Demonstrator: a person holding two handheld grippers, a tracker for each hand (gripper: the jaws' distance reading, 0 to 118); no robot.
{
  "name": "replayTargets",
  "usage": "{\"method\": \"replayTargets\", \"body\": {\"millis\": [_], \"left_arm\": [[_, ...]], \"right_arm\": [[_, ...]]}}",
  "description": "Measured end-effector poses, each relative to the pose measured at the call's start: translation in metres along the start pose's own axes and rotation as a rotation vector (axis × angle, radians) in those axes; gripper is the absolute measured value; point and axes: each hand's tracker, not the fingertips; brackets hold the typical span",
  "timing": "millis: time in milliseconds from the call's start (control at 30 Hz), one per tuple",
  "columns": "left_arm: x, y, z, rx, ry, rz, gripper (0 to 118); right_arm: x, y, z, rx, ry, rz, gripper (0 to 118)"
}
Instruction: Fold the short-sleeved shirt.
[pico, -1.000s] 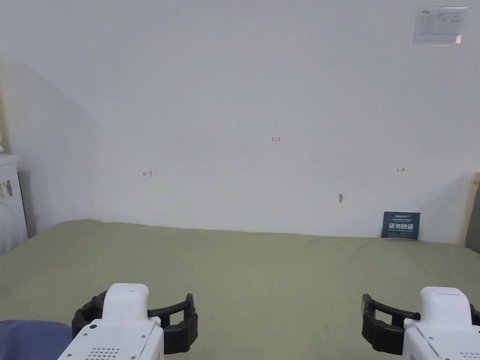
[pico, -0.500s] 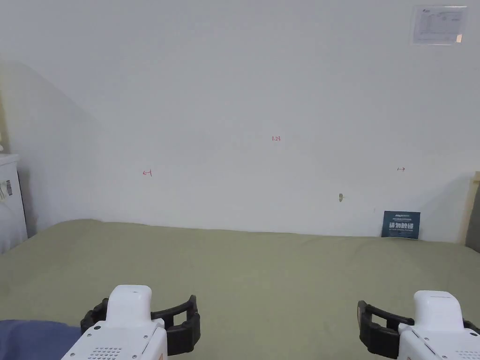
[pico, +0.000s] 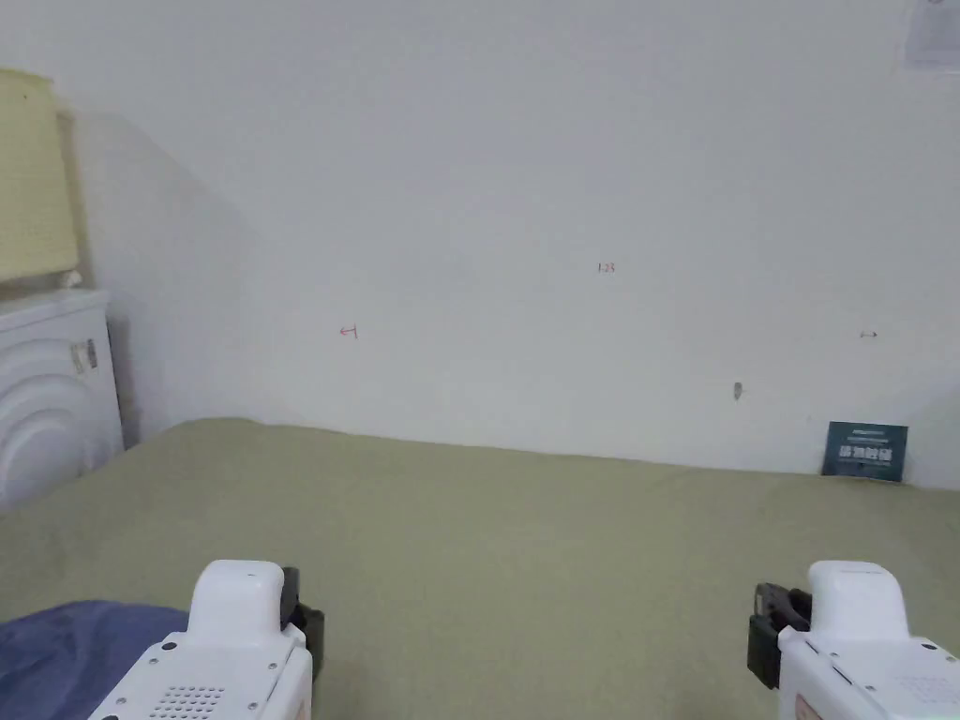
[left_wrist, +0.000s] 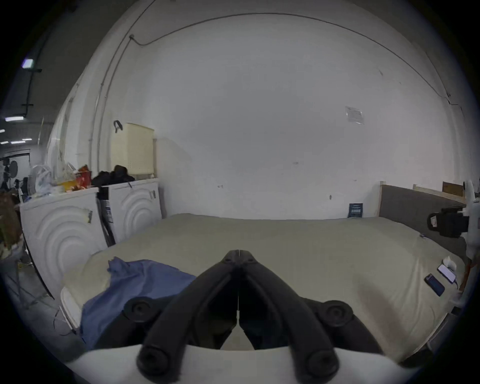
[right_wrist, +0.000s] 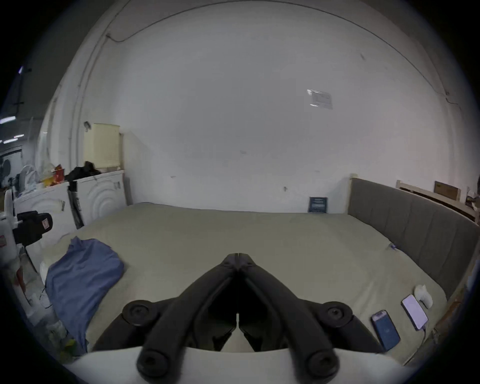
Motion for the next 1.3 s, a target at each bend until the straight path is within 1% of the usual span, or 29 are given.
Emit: {"method": "replayTargets", "body": {"millis": [100, 200, 300, 367, 433, 467, 567, 667, 767, 800, 933, 967, 1067, 1133, 1167, 1200, 1233, 1267, 1300], "left_arm": [[-0.033, 0.008, 0.02, 0.018, 0.087, 0.01, 0], [-0.069, 0.013, 0.043, 0.029, 0.135, 0.063, 0], [-0.096, 0.013, 0.067, 0.037, 0.219, 0.059, 0], [-0.112, 0.012, 0.075, 0.002, 0.238, 0.092, 0], [-0.125, 0.006, 0.081, -0.022, 0.24, 0.132, 0], [-0.129, 0.002, 0.083, -0.028, 0.249, 0.133, 0], [-0.137, -0.007, 0.076, -0.061, 0.268, 0.127, 0], [-0.147, -0.005, 0.049, -0.167, 0.211, 0.124, 0], [-0.147, 0.014, 0.013, -0.216, 0.182, 0.07, 0], [-0.151, 0.021, -0.002, -0.238, 0.16, 0.06, 0], [-0.182, 0.04, -0.084, -0.416, 0.053, 0.141, 0], [-0.187, 0.042, -0.105, -0.458, 0.045, 0.137, 0], [-0.203, 0.038, -0.178, -0.633, 0.028, 0.004, 0], [-0.2, 0.029, -0.211, -0.798, -0.027, -0.04, 0], [-0.202, 0.02, -0.229, -0.886, -0.041, -0.028, 0], [-0.206, 0.009, -0.246, -0.979, -0.071, 0.017, 0], [-0.21, -0.003, -0.262, -1.06, -0.088, 0.092, 0], [-0.205, -0.013, -0.263, -1.095, -0.117, 0.142, 0], [-0.205, -0.023, -0.271, -1.118, -0.143, 0.165, 0]], "right_arm": [[-0.046, 0.006, -0.011, 0.012, 0.124, 0.025, 0], [-0.098, 0.012, -0.021, 0.004, 0.248, 0.067, 0], [-0.145, 0.01, -0.025, 0.011, 0.37, 0.07, 0], [-0.169, 0.005, -0.027, 0.003, 0.435, 0.075, 0], [-0.188, 0.0, -0.026, -0.008, 0.49, 0.113, 0], [-0.196, -0.002, -0.026, -0.014, 0.502, 0.123, 0], [-0.204, -0.009, -0.029, -0.026, 0.523, 0.115, 0], [-0.207, -0.011, -0.033, -0.015, 0.534, 0.109, 0], [-0.211, -0.007, -0.042, 0.015, 0.527, 0.116, 0], [-0.214, -0.005, -0.046, 0.027, 0.526, 0.112, 0], [-0.231, 0.005, -0.074, 0.057, 0.512, 0.088, 0], [-0.237, 0.007, -0.082, 0.063, 0.509, 0.086, 0], [-0.25, 0.007, -0.106, 0.072, 0.508, 0.075, 0], [-0.256, 0.003, -0.117, 0.073, 0.507, 0.067, 0], [-0.256, -0.001, -0.123, 0.071, 0.507, 0.057, 0], [-0.257, -0.005, -0.128, 0.064, 0.512, 0.044, 0], [-0.256, -0.01, -0.133, 0.05, 0.525, 0.032, 0], [-0.255, -0.016, -0.139, 0.031, 0.543, 0.025, 0], [-0.254, -0.023, -0.144, 0.017, 0.553, 0.029, 0]]}}
